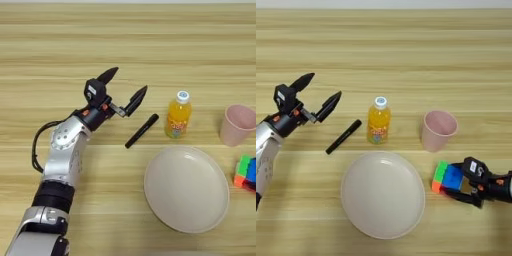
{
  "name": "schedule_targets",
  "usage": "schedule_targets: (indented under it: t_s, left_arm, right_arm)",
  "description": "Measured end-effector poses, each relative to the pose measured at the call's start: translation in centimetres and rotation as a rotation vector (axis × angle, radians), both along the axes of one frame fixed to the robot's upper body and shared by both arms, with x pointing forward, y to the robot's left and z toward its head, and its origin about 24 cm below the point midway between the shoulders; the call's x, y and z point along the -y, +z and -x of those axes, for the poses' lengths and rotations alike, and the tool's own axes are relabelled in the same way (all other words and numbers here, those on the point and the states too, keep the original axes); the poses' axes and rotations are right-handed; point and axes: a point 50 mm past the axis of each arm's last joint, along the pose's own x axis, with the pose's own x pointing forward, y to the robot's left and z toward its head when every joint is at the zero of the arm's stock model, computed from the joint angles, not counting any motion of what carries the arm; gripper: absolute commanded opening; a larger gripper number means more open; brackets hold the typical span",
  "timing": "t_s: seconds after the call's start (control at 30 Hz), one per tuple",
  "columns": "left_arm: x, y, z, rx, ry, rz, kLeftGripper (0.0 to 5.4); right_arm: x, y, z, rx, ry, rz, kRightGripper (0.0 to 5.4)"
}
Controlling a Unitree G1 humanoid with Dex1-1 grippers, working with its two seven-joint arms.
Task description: Move the objects on the table
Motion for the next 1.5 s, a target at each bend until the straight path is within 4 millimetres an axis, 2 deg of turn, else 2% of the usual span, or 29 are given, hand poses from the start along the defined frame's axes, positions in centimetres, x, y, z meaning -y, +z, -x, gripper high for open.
schedule_targets:
  t_s: [0.5, 0.53, 0.77, 0.9, 1.1, 1.33, 1.5]
  left_arm:
    - [-0.1, 0.0, 0.0, 0.001, 0.003, -0.001, 5.4]
    - [-0.1, 0.0, 0.0, 0.001, 0.004, -0.001, 5.4]
    - [-0.3, 0.0, 0.0, 0.001, 0.006, -0.004, 5.4]
    - [-0.3, 0.0, 0.0, 0.001, 0.006, -0.004, 5.4]
    - [-0.3, 0.0, -0.1, 0.001, 0.006, -0.004, 5.4]
    - [-0.2, 0.2, -0.2, 0.006, 0.005, -0.004, 5.4]
    - [-0.2, -0.1, -0.2, -0.004, 0.007, -0.004, 5.4]
  right_arm:
    - [-0.1, -0.2, -0.4, 0.025, -0.005, -0.001, 3.3]
    - [-0.1, -0.2, -0.4, 0.025, -0.005, -0.001, 3.59]
    - [-0.3, -1.1, 0.1, -0.004, -0.017, -0.001, 4.27]
    - [-0.3, -1.1, 0.1, -0.005, -0.019, -0.001, 4.79]
    - [-0.3, -1.1, 0.1, -0.002, -0.02, -0.004, 5.31]
    - [-0.5, -0.7, -0.2, 0.02, -0.014, -0.014, 5.37]
    - [-0.4, 0.4, -0.8, 0.075, -0.031, -0.076, 5.37]
